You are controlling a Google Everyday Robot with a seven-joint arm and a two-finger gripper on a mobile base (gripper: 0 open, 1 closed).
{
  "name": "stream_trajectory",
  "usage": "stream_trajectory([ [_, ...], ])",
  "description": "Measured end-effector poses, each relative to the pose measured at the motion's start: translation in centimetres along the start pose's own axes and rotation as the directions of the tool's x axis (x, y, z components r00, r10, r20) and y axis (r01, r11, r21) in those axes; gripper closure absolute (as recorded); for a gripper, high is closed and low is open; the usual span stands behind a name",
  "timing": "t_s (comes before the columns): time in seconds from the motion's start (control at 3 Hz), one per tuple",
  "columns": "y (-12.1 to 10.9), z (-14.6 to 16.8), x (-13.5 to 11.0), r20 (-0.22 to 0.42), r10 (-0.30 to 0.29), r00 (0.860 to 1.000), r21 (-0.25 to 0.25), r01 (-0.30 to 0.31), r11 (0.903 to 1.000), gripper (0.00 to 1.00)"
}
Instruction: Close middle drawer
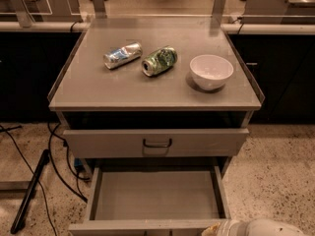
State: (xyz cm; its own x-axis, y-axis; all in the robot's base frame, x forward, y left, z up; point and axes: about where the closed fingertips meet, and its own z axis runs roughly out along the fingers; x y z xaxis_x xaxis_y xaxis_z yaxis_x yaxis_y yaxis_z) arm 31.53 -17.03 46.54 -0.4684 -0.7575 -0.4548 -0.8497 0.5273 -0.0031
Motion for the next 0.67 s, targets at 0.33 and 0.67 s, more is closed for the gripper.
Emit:
stream_trajectory([
  [0.33, -0.67, -0.05, -0.46, 0.014, 0.004, 1.000, 0.023, -0.005, 0.9997, 1.00],
  [0.67, -1.35, 0.53, 0.35, -0.005, 0.012, 1.000, 0.048, -0.012, 0.9988, 1.00],
])
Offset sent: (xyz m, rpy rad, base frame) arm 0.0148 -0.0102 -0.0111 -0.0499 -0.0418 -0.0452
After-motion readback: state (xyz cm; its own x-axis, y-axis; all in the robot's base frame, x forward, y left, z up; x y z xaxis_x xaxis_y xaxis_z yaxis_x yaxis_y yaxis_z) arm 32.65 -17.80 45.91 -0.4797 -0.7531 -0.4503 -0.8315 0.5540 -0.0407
